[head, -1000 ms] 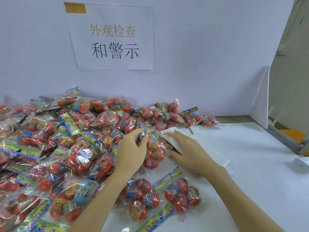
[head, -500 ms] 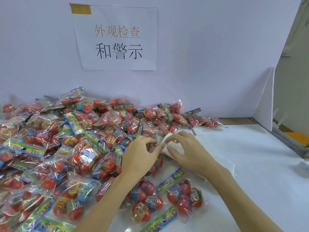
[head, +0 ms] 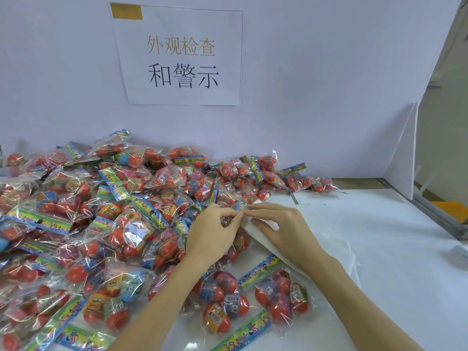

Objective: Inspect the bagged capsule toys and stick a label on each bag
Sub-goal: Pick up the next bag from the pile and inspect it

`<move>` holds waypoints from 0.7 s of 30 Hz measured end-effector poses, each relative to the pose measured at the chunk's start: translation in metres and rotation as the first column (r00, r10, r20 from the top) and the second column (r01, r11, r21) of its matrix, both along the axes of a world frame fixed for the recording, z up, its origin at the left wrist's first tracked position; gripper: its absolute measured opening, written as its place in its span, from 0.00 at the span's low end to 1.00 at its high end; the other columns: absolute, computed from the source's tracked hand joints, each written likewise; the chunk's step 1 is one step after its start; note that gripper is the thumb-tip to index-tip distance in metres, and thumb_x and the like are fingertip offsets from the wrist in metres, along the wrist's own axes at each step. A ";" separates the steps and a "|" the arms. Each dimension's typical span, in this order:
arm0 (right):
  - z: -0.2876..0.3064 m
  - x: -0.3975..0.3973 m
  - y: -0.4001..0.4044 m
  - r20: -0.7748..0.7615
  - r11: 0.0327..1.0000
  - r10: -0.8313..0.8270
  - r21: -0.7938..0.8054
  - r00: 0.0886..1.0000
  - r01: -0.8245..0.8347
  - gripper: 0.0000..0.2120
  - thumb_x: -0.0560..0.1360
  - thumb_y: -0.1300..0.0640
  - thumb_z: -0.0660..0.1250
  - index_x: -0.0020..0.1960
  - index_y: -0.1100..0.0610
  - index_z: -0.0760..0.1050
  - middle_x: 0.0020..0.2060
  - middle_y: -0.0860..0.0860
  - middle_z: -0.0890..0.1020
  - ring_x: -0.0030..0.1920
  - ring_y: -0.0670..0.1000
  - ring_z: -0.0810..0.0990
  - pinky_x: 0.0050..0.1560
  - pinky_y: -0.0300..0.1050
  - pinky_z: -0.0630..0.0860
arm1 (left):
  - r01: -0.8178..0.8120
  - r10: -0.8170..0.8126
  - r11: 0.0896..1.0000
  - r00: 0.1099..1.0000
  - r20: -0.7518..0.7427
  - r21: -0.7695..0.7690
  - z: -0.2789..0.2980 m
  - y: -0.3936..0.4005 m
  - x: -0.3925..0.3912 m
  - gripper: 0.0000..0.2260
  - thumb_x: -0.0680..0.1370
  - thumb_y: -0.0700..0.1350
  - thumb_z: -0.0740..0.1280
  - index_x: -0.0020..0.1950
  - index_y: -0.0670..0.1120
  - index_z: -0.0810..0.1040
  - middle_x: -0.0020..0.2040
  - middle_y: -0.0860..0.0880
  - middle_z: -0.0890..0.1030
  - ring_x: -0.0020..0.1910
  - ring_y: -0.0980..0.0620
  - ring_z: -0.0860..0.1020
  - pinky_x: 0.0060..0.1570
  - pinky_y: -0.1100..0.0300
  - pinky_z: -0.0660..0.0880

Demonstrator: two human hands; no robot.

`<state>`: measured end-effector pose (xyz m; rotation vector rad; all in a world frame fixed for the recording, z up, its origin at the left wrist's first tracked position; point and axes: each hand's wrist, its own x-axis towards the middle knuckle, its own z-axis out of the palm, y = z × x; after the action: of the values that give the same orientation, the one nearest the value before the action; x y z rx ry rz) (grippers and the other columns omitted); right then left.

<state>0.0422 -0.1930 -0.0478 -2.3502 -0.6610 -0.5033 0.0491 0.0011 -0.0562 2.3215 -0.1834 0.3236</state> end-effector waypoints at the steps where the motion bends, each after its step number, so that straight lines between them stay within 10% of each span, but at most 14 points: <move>1: 0.001 -0.001 0.000 -0.003 1.000 0.005 0.002 1.000 -0.005 0.13 0.81 0.62 0.71 0.63 0.51 0.85 0.61 0.47 0.85 0.63 0.46 0.82 0.67 0.42 0.76 | 0.008 -0.008 1.000 1.000 -0.015 0.015 0.000 0.000 0.001 0.09 0.84 0.56 0.65 0.53 0.58 0.86 0.51 0.56 0.78 0.36 0.61 0.73 0.35 0.61 0.73; 5: 0.001 -0.002 -0.001 -0.007 1.000 -0.019 0.023 1.000 0.020 0.12 0.80 0.61 0.72 0.61 0.51 0.86 0.59 0.46 0.86 0.59 0.46 0.85 0.62 0.42 0.78 | 0.055 -0.053 0.998 0.996 -0.073 0.028 0.004 0.000 0.000 0.08 0.83 0.51 0.67 0.57 0.58 0.85 0.65 0.53 0.77 0.48 0.56 0.79 0.38 0.62 0.70; 15: -0.001 0.001 -0.005 -0.080 0.995 -0.009 0.094 0.997 0.016 0.10 0.80 0.59 0.73 0.57 0.48 0.87 0.57 0.43 0.87 0.59 0.41 0.83 0.60 0.33 0.76 | 0.097 -0.095 0.994 0.995 -0.038 0.051 0.003 -0.002 -0.003 0.08 0.82 0.54 0.69 0.58 0.58 0.86 0.42 0.53 0.69 0.38 0.56 0.71 0.33 0.60 0.65; 21: -0.005 0.003 -0.006 -0.013 0.992 -0.008 0.126 1.000 0.010 0.10 0.80 0.59 0.73 0.56 0.47 0.87 0.52 0.40 0.88 0.52 0.41 0.84 0.55 0.39 0.78 | 0.101 -0.108 0.991 0.991 -0.076 -0.089 0.002 0.000 -0.001 0.07 0.81 0.52 0.71 0.58 0.56 0.87 0.59 0.48 0.81 0.62 0.47 0.77 0.56 0.51 0.77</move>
<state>0.0454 -0.1995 -0.0527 -2.2373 -0.5956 -0.5188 0.0486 0.0007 -0.0540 2.2272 -0.2462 0.1816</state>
